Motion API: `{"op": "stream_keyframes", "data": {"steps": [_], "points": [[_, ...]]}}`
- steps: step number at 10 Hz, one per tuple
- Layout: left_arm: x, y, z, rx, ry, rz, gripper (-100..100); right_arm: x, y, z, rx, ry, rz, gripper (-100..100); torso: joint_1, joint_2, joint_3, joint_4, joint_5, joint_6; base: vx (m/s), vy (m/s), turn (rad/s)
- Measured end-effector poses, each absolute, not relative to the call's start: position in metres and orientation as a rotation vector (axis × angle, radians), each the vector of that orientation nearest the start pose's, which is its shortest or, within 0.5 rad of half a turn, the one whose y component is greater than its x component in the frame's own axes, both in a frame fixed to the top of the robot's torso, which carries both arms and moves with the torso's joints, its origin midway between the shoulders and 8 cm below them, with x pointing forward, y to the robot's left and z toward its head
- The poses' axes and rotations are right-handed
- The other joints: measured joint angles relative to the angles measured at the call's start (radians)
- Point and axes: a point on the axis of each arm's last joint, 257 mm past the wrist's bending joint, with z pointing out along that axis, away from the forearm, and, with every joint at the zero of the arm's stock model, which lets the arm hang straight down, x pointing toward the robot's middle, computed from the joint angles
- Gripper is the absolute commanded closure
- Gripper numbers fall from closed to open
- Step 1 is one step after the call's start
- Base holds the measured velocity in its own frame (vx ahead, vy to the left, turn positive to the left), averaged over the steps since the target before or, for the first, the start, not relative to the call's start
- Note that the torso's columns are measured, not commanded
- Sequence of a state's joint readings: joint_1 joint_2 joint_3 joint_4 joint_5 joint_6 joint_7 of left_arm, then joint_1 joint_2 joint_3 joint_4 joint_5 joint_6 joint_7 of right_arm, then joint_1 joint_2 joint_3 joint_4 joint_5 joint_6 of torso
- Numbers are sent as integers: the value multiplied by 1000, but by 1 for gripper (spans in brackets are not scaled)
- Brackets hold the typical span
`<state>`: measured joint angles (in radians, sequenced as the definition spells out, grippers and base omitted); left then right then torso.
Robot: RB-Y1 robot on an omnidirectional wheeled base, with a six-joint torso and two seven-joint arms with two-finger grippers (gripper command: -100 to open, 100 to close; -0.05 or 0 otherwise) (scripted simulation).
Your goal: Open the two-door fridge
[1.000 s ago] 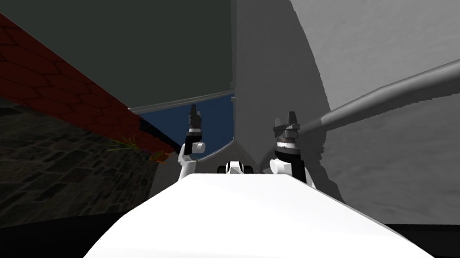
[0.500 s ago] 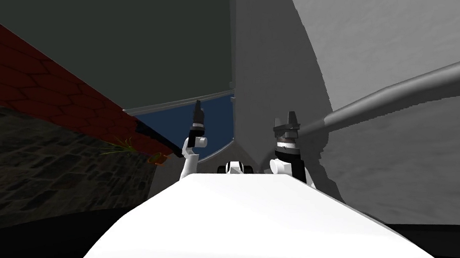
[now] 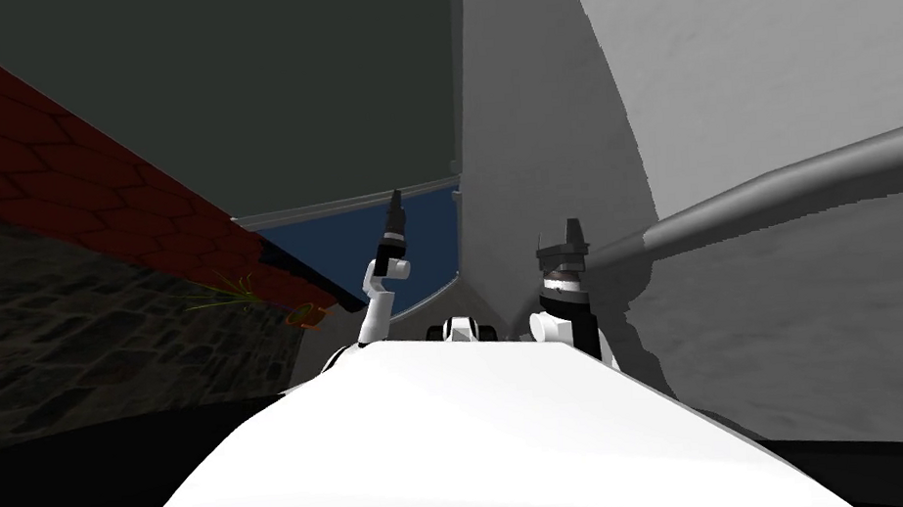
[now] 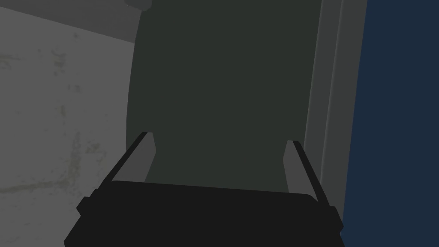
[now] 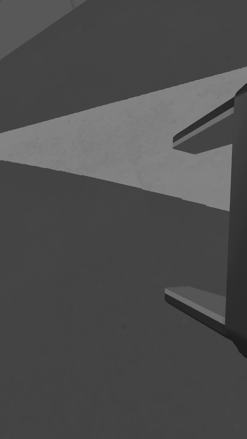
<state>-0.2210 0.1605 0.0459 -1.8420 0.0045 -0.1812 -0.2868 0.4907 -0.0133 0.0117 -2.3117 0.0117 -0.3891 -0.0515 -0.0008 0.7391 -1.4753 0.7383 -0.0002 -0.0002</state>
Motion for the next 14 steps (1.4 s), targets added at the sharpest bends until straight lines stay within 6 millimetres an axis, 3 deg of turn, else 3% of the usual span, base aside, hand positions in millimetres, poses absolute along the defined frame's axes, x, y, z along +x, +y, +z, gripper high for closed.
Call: {"op": "stream_keyframes", "data": {"steps": [14], "points": [[637,166,105,-424,1020,-1025,-100,357,-274,20,722,663,1340,0,0,-1,-1,0,0,0,25,23,-37]]}}
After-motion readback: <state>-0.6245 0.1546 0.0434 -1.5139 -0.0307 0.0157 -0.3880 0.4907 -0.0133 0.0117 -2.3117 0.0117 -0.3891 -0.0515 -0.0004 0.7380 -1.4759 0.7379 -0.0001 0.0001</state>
